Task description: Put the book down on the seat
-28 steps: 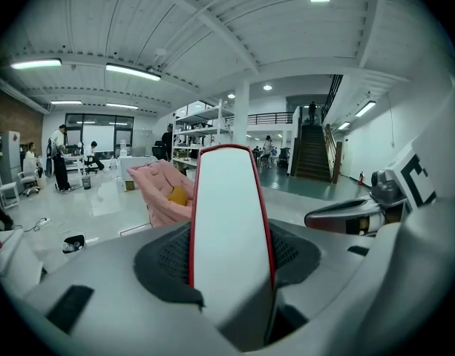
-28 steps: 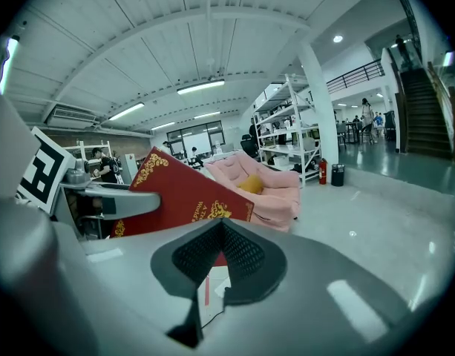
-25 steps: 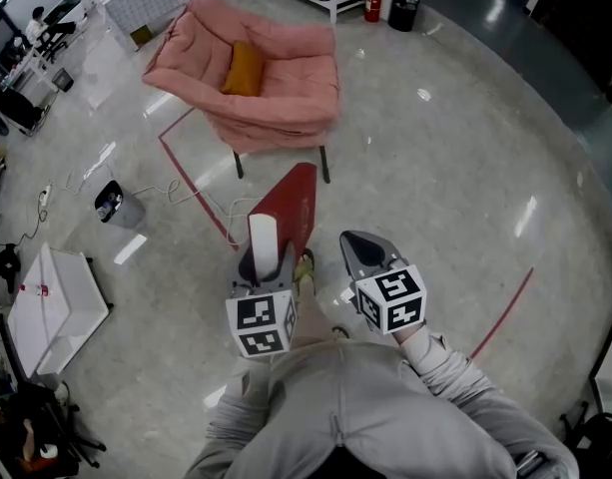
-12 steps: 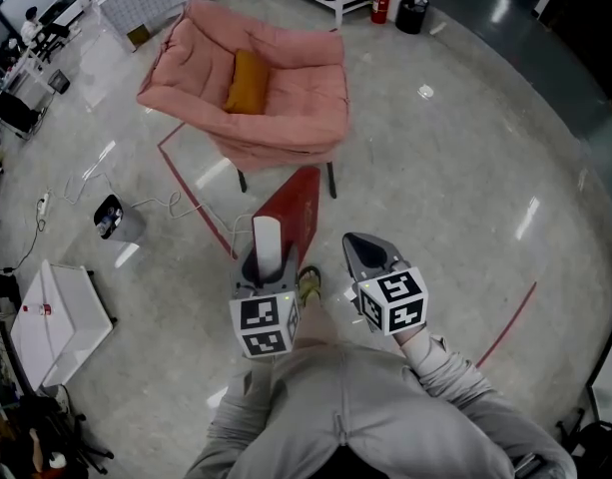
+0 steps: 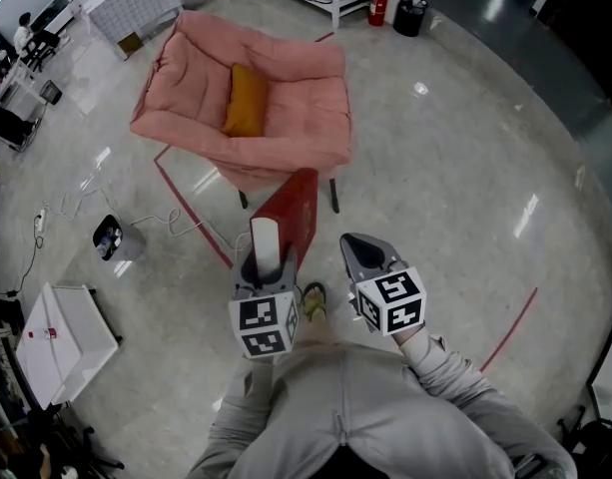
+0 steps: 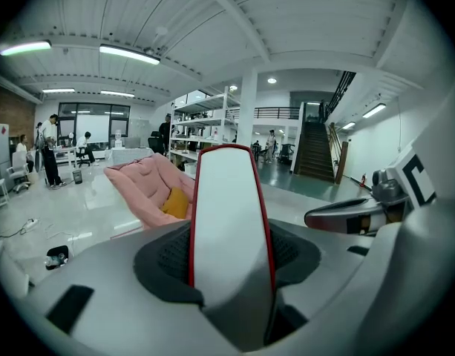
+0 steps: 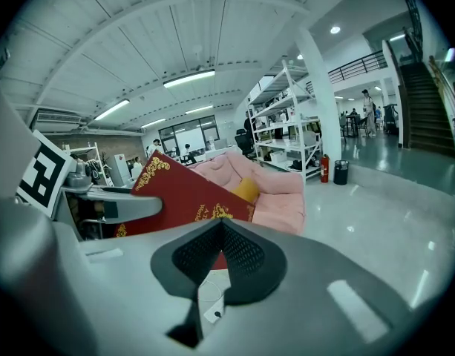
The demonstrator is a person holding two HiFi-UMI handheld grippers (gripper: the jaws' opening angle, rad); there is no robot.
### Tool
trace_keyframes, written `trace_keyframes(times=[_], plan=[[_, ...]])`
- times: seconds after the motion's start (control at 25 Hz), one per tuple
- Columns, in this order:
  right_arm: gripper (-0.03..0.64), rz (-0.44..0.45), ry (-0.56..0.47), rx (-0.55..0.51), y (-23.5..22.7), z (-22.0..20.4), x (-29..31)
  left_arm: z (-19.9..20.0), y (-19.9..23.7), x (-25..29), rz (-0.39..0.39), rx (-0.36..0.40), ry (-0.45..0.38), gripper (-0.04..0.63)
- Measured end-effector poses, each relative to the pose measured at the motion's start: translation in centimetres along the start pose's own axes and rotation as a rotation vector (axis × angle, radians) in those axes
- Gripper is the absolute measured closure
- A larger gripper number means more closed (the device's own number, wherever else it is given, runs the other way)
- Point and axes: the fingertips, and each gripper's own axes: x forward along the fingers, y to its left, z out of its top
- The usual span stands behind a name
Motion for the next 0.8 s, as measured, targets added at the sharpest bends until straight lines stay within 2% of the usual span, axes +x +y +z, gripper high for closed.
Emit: trace_keyframes(times=[0.8], plan=[[0.617,-0.038,-0.001,0.012,-3.5,5.7,11.9,5.3,6.8,11.3,-0.045,0.023,0.008,0.354]])
